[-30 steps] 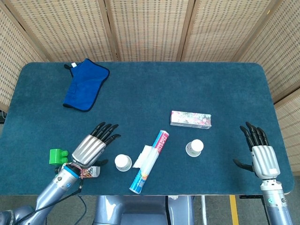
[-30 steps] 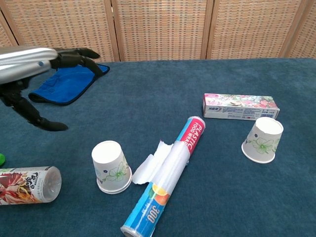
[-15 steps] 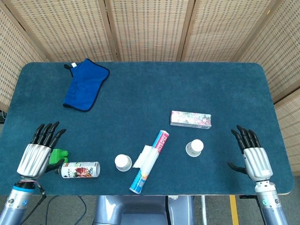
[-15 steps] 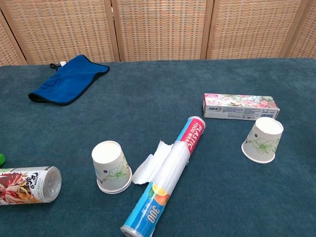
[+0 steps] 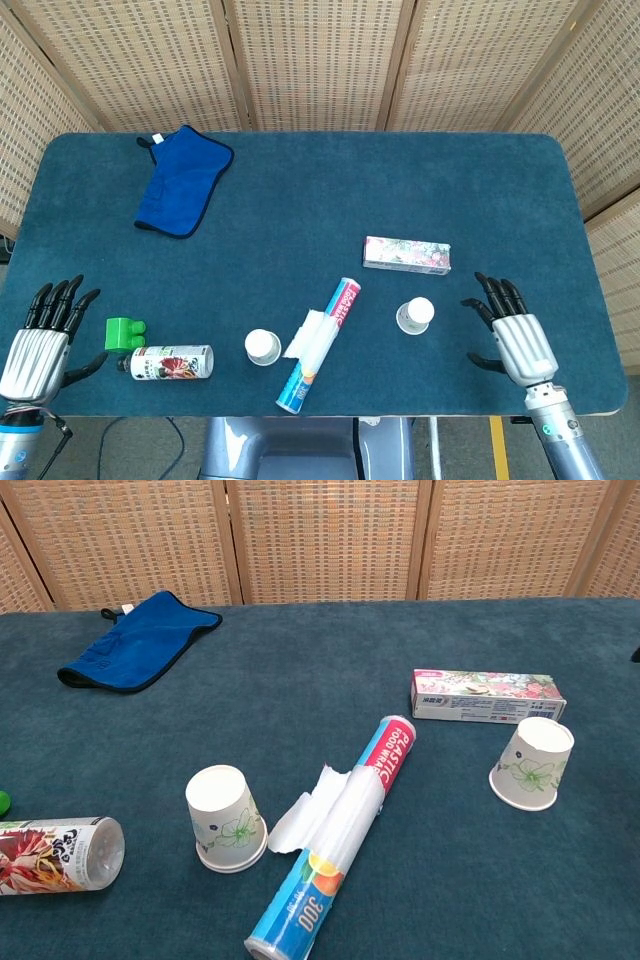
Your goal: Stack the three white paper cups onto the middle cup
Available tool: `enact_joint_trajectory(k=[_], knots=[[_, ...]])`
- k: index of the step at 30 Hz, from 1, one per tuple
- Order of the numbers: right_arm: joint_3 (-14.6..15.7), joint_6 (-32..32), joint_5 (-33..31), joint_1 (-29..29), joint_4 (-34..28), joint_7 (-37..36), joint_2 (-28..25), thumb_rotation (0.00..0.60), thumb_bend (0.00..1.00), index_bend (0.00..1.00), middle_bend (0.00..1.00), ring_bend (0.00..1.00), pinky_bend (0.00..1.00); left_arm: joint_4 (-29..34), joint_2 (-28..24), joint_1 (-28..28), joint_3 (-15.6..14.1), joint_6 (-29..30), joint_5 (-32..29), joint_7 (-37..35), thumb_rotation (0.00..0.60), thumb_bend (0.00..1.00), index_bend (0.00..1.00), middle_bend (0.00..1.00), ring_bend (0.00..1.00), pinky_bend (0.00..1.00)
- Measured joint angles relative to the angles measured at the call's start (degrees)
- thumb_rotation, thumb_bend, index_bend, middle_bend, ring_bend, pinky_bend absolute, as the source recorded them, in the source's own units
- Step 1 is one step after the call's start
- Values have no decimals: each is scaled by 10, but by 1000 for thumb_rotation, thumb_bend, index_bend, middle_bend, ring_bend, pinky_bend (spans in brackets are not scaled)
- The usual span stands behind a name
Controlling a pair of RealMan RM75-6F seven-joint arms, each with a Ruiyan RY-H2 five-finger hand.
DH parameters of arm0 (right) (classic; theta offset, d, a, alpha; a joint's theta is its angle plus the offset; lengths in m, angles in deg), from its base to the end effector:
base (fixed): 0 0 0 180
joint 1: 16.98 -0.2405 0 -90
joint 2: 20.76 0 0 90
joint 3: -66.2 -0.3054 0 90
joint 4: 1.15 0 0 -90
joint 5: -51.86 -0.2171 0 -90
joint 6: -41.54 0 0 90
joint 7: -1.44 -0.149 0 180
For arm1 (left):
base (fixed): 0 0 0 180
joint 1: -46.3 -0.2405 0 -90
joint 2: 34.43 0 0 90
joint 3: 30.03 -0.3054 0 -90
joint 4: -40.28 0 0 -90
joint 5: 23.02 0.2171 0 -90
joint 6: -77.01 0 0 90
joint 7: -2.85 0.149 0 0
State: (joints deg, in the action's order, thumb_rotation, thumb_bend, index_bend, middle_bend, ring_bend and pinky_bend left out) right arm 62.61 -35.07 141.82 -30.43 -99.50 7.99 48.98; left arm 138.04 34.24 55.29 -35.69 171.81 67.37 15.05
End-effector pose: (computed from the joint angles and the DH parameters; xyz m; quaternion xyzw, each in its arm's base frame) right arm -0.2887 -0.2338 0.1091 0.6638 -0.3792 0.4281 0.4820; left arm -0.3124 0.1788 0.1397 -0.6287 -0.3329 -0.4164 0.5662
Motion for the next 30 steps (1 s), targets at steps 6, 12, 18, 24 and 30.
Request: enact_joint_trajectory(k=[6, 12, 18, 24, 30], knots=[[-24, 82, -61, -51, -42, 86, 6, 600, 131, 296, 0, 0, 10, -8, 3, -4, 8, -17, 11, -6, 600, 188, 121, 0, 0, 0], [-44, 142, -157, -95, -58, 172, 23, 600, 138, 238, 0, 0, 10, -10, 0, -10, 16, -19, 14, -11, 600, 188, 120, 0, 0, 0], [-55, 168, -230, -124, -54, 215, 36, 600, 137, 222, 0, 0, 10, -8, -5, -16, 25, -17, 16, -20, 600, 188, 120, 0, 0, 0], [-59, 183, -272, -146, -17, 224, 54, 600, 140, 272, 0, 0, 16, -8, -5, -21, 29, -20, 23, -18, 600, 188, 120, 0, 0, 0], [-56, 187, -289, -158, 10, 222, 71, 600, 142, 338, 0, 0, 33, -8, -4, -23, 34, -25, 23, -16, 600, 188, 124, 0, 0, 0]])
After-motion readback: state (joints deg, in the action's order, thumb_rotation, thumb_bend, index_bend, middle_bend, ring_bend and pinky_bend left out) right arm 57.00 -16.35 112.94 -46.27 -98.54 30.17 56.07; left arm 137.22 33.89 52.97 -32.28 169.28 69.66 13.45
